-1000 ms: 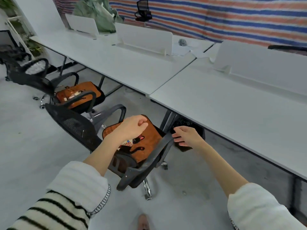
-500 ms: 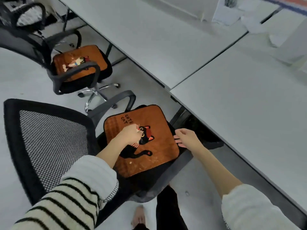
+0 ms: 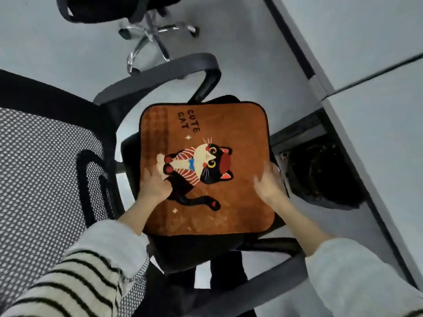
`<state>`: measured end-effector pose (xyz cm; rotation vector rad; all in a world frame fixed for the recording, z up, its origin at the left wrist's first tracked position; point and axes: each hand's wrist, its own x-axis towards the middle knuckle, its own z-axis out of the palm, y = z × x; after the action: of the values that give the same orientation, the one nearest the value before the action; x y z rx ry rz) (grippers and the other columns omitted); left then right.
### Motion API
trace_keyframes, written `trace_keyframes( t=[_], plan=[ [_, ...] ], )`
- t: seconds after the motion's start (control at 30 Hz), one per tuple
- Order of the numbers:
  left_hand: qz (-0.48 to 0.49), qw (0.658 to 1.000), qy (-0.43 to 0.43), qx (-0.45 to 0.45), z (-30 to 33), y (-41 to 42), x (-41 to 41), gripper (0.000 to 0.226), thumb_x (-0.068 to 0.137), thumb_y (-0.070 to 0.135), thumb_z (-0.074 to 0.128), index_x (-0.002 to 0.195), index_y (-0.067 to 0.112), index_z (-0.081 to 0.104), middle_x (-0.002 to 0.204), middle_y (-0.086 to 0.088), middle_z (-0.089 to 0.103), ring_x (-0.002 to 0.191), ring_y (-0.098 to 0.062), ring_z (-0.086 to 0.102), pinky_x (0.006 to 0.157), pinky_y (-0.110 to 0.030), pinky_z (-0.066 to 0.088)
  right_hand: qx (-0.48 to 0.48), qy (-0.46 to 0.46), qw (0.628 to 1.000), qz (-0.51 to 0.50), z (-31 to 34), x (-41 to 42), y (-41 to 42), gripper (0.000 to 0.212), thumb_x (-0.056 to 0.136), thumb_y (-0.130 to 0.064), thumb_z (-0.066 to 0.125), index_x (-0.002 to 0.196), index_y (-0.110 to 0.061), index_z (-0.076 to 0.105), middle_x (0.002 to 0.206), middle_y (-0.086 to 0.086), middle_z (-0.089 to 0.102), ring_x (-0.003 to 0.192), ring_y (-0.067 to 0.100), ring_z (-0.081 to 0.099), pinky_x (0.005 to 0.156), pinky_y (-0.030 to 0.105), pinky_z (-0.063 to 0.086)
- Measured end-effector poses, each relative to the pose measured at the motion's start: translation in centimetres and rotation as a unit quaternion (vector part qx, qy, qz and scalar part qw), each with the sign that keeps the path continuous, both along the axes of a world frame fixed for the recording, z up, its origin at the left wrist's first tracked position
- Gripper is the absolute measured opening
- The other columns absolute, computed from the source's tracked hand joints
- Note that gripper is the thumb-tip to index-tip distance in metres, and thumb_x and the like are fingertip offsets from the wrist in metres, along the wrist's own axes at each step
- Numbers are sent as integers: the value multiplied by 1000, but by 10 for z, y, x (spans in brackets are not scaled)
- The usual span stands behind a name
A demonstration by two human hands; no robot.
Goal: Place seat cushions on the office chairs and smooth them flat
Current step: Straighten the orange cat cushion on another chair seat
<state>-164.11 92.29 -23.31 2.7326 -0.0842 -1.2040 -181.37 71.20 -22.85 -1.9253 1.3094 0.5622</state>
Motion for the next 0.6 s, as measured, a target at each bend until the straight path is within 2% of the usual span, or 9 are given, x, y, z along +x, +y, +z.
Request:
trace_keyframes(
  t=[0.1, 0.2, 0.23, 0.3, 0.37, 0.43, 0.5, 0.6],
  plan=[
    [86, 994, -14, 65, -22, 5, 13, 83, 93, 22, 51, 150, 7, -8, 157, -18, -7, 146, -33, 1, 119, -39, 10, -34, 19, 999, -37, -26, 5, -7, 65, 98, -24, 43, 152, -15, 7, 158, 10, 13, 143, 33, 18, 113, 47, 27],
    [135, 987, -23, 82, -39, 4, 21, 89, 93, 26, 52, 147, 4, -14, 157, -21, 0, 145, -35, 6, 118, -43, 13, -67, 26, 996, -59, -41, 7, -10, 60, 99, -22, 40, 150, -8, 12, 154, 18, 21, 141, 37, 20, 111, 48, 26],
    [140, 986, -32, 83, -41, 2, 23, 86, 93, 25, 51, 148, 5, -11, 156, -22, 5, 143, -37, 12, 117, -45, 17, -79, 24, 994, -67, -43, 8, -12, 56, 99, -22, 39, 149, -7, 17, 151, 20, 26, 139, 37, 24, 110, 48, 29],
    [136, 984, -78, 88, -38, -2, 24, 71, 93, 18, 47, 149, 6, 5, 151, -22, 19, 137, -40, 26, 110, -49, 29, -81, 10, 991, -105, -43, 8, -17, 47, 100, -21, 38, 143, -6, 31, 143, 20, 39, 131, 36, 37, 104, 43, 35],
    [131, 981, -123, 78, -27, -5, 20, 50, 92, 11, 45, 139, 3, 27, 140, -23, 34, 125, -43, 40, 97, -51, 37, -65, -23, 985, -158, -35, 12, -18, 41, 101, -18, 37, 140, -8, 39, 137, 16, 50, 123, 34, 48, 97, 38, 41],
    [94, 983, -148, 62, -10, -11, 10, 36, 93, 8, 44, 127, 0, 38, 131, -23, 43, 116, -45, 48, 87, -50, 42, -69, -67, 977, -189, -21, 19, -13, 39, 101, -15, 36, 139, -13, 41, 134, 13, 54, 120, 31, 52, 96, 36, 42],
    [74, 984, -159, 26, 8, -18, -2, 32, 93, 9, 43, 123, -1, 41, 125, -23, 49, 111, -45, 51, 84, -50, 43, -95, -107, 977, -159, -6, 28, -3, 37, 100, -12, 38, 135, -14, 47, 129, 12, 58, 117, 30, 55, 95, 35, 42],
    [115, 984, -135, -30, 40, -29, -17, 25, 93, 12, 44, 115, 0, 46, 114, -21, 57, 105, -43, 55, 78, -43, 44, -124, -161, 976, -82, 25, 42, 4, 35, 98, -10, 40, 129, -16, 54, 114, 12, 67, 104, 30, 62, 89, 36, 47]
  ],
)
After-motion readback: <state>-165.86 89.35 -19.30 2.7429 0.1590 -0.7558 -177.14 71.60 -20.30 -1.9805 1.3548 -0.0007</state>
